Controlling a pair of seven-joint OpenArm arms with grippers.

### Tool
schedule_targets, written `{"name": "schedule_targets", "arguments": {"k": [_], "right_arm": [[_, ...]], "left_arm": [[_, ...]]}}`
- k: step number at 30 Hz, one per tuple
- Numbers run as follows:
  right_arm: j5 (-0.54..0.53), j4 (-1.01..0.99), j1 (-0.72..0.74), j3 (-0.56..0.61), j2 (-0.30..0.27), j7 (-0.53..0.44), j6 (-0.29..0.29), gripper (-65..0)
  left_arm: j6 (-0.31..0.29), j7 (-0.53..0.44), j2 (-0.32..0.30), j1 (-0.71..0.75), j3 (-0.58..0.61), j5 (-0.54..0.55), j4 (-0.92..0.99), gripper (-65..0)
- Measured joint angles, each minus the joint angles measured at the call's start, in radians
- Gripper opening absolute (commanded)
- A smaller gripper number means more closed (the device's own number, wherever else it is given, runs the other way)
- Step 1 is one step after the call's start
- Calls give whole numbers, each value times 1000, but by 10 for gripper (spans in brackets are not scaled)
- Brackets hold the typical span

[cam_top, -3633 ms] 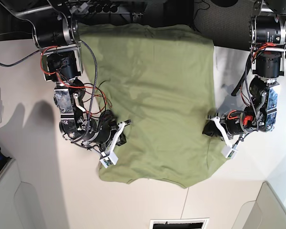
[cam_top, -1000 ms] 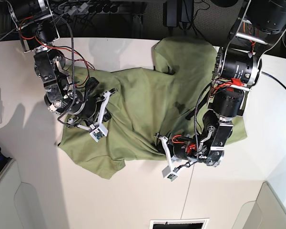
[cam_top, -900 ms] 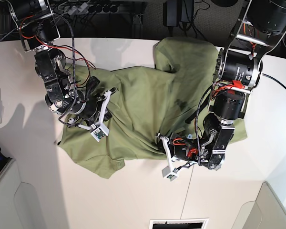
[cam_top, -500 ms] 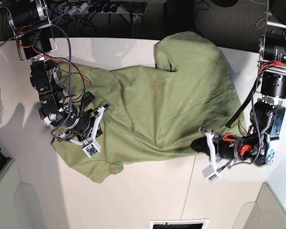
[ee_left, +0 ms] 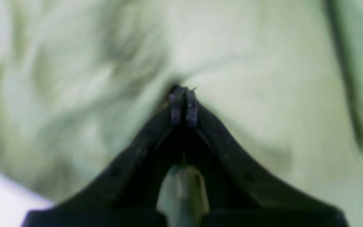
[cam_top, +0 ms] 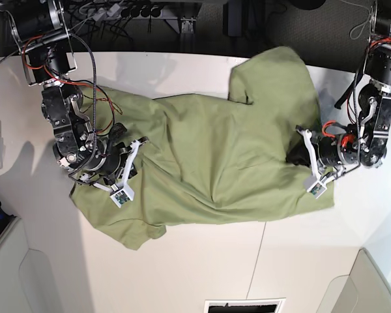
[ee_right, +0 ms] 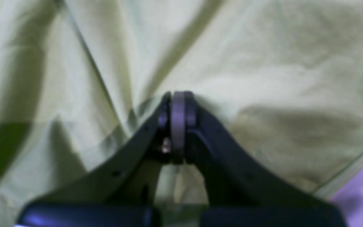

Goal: Layout the t-shirt on the table in an organized manner, then fold the t-shirt properly
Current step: 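Pull the shirt apart with both grippers to spread it flat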

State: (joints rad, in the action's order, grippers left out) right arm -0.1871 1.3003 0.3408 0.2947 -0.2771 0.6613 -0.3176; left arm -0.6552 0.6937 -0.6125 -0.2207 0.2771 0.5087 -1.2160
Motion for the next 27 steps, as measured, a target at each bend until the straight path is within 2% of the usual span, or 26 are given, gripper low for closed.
{"name": "schedule_targets", "arguments": {"k": [4, 7, 11, 15, 19, 23, 27], "right_arm": [[-2, 0, 0, -2, -31, -2, 0, -650], [-3, -2, 0, -18, -44, -2, 0, -650], [-18, -5, -1, -55, -42, -5, 0, -650], [-91, 14, -1, -125, -44, 4, -20, -650], [-203, 121, -19, -224, -44, 89, -101, -650], [-348, 261, -100, -283, -68, 179, -177, -650], [-412, 378, -262, -282, -105, 228, -213, -650]], "left_arm": [[41, -22, 32, -131, -2, -164, 154, -650], [39, -58, 52, -221, 3, -202, 259, -650], [42, -27, 67, -301, 6, -205, 301, -650], [37, 79, 61, -343, 6, -87, 286, -650], [-4, 190, 48, -337, 6, 108, 193, -625], [-38, 236, -20, -254, 10, 325, 27, -619], [-37, 241, -99, -137, 8, 357, -142, -619]]}}
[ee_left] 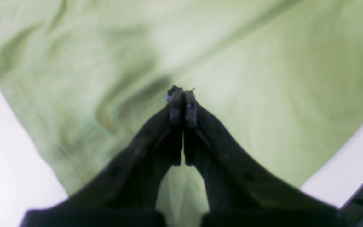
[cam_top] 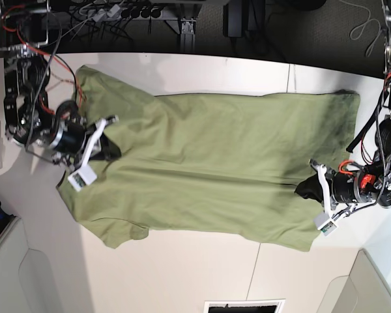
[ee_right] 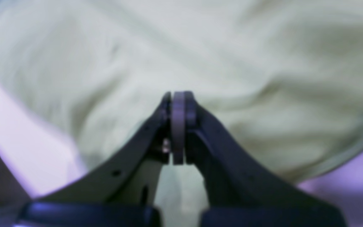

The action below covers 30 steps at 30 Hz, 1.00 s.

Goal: Layout the t-shirt on the table in an organized manner, then fold the t-shirt properly
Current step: 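Pull the shirt apart with both grippers to spread it flat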

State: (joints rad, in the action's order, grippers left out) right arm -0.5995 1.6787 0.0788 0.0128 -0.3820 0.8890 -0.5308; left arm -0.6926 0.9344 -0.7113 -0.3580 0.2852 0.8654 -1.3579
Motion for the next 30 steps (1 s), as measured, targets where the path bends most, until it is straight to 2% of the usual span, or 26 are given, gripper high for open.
{"name": "schedule_targets", "arguments": {"k": [5, 8, 12, 16, 23, 26, 30], "right_arm": [[-5, 163, -188, 0, -45, -9, -3, -650], [55, 195, -276, 0, -53, -32, -4, -650], [109, 172, -338, 0, -53, -44, -5, -650], [114, 168, -397, 0, -57, -58, -5, -650], [69, 226, -513, 0, -103, -74, -20, -650], [74, 279, -511, -1, -106, -74, -19, -650], [77, 313, -487, -19, -105, -126, -16, -650]], "left_arm": [[-1, -1, -50, 158, 2, 2, -123, -619], [0, 0, -51, 235, 2, -7, -134, -619], [-1, -89, -36, 312, 2, -112, -130, -619], [-12, -120, -20, 318, -5, -158, -92, -619], [-16, -148, -15, 314, -10, -141, -35, -619], [-16, -151, -14, 314, -10, -145, -34, -619], [-1, -154, -14, 314, -10, -144, -34, -619]]}}
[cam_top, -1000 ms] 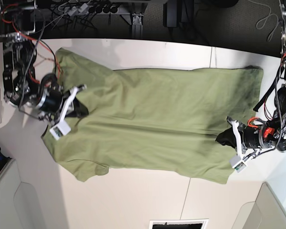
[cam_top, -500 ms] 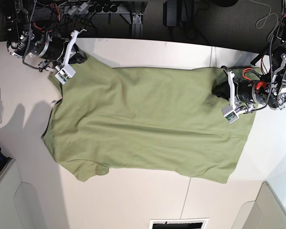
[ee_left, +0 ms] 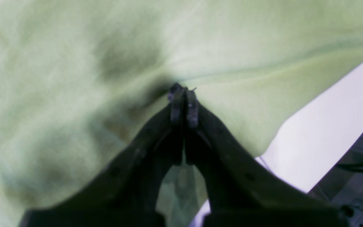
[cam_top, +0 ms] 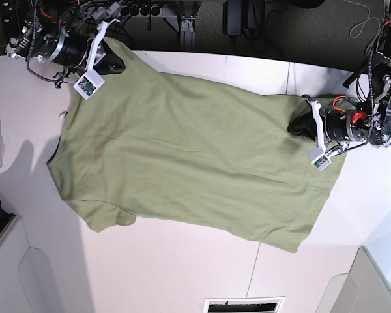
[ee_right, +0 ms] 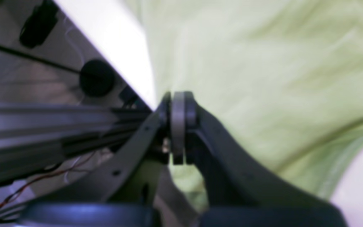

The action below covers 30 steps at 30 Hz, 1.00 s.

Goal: Layout the t-shirt on the table in an organized manner, then fold the t-shirt properly
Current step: 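Pull the shirt apart with both grippers to spread it flat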

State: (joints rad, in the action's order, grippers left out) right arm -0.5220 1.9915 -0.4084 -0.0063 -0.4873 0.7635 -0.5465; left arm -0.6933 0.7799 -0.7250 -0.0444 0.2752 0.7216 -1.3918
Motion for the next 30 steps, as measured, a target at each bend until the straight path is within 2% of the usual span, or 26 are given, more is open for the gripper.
{"name": "schedule_targets", "arguments": {"k": [3, 5, 11, 16, 21, 25, 26, 30], "right_arm": [[47, -7, 36, -13, 0, 8, 0, -650], [78, -34, 69, -15, 0, -27, 8, -650], [53, -243, 156, -12, 3, -58, 11, -650], [67, -396, 307, -10, 6, -87, 11, -650], [55, -561, 464, -10, 8, -101, 10, -650], [66, -671, 581, -9, 8, -116, 16, -650], [66, -692, 606, -8, 8, -116, 16, -650], [42, -720, 692, -8, 6, -109, 19, -650]], "left_arm": [[9, 1, 5, -6, 0, -6, 0, -619], [9, 3, 5, -12, 0, -8, 1, -619], [16, 5, 8, -22, 2, -16, 3, -619], [16, -36, 16, -20, 2, -26, 6, -619], [60, -56, 73, -23, -1, -93, 4, -619], [65, -91, 112, -31, -1, -163, 3, -616], [77, -105, 119, -34, -1, -179, 3, -611], [127, -84, 152, -72, 5, -216, 5, -504]]}}
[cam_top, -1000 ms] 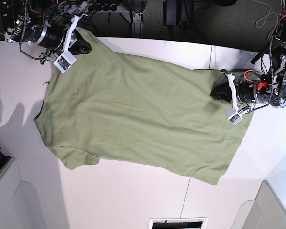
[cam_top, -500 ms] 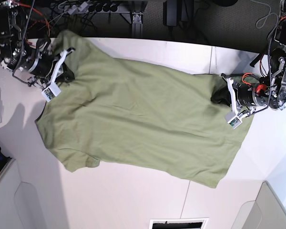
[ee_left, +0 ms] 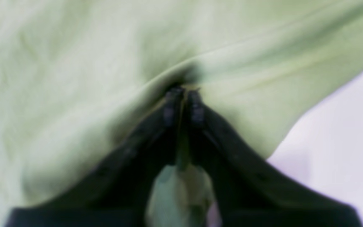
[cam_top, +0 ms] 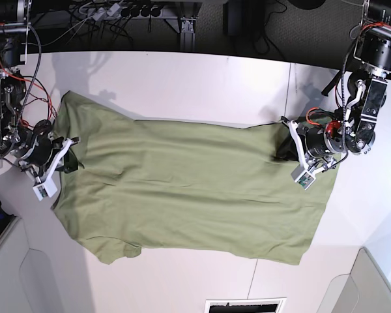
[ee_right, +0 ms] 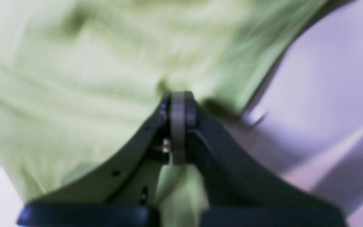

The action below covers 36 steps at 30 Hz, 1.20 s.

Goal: Layout the t-shirt on the table in an organized manner, then fold the t-shirt properly
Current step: 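Pull the shirt apart with both grippers to spread it flat, then release the shirt and regrasp its collar-side edge with both grippers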

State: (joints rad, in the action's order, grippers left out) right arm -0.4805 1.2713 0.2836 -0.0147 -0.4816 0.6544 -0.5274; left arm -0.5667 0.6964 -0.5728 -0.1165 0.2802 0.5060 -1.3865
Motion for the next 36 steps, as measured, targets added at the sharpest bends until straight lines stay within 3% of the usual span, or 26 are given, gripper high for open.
{"name": "schedule_targets", "arguments": {"k": [4, 7, 11, 15, 20, 24, 26, 27, 31, 36], "right_arm": [[-86, 46, 40, -23, 1, 73, 0, -650], [-140, 130, 4, -102, 3, 136, 0, -650], [-170, 239, -108, -237, -6, 161, -3, -650], [-223, 287, -270, -343, 0, 175, -20, -650], [-301, 317, -464, -435, -2, 186, -42, -650], [-320, 322, -596, -439, 3, 195, -50, -650], [-340, 321, -634, -438, 13, 198, -50, -650], [-344, 321, -640, -438, 14, 199, -50, -631], [-368, 322, -641, -438, 29, 199, -49, -449], [-422, 322, -645, -425, 50, 225, -53, -424]], "left_arm": [[10, 68, -10, -46, 2, 24, 2, -482], [5, 106, -66, -39, 2, 76, -39, -482], [-3, 123, -142, -4, -12, 143, -142, -482], [-51, 159, -192, 54, -75, 237, -238, -482], [-55, 164, -191, 129, -186, 261, -303, -481], [-50, 159, -174, 193, -291, 263, -303, -364], [-39, 164, -162, 227, -341, 264, -302, -343], [-24, 164, -155, 239, -366, 264, -302, -343], [6, 164, -134, 281, -478, 262, -302, -343], [6, 167, -75, 349, -617, 255, -290, -342]]}}
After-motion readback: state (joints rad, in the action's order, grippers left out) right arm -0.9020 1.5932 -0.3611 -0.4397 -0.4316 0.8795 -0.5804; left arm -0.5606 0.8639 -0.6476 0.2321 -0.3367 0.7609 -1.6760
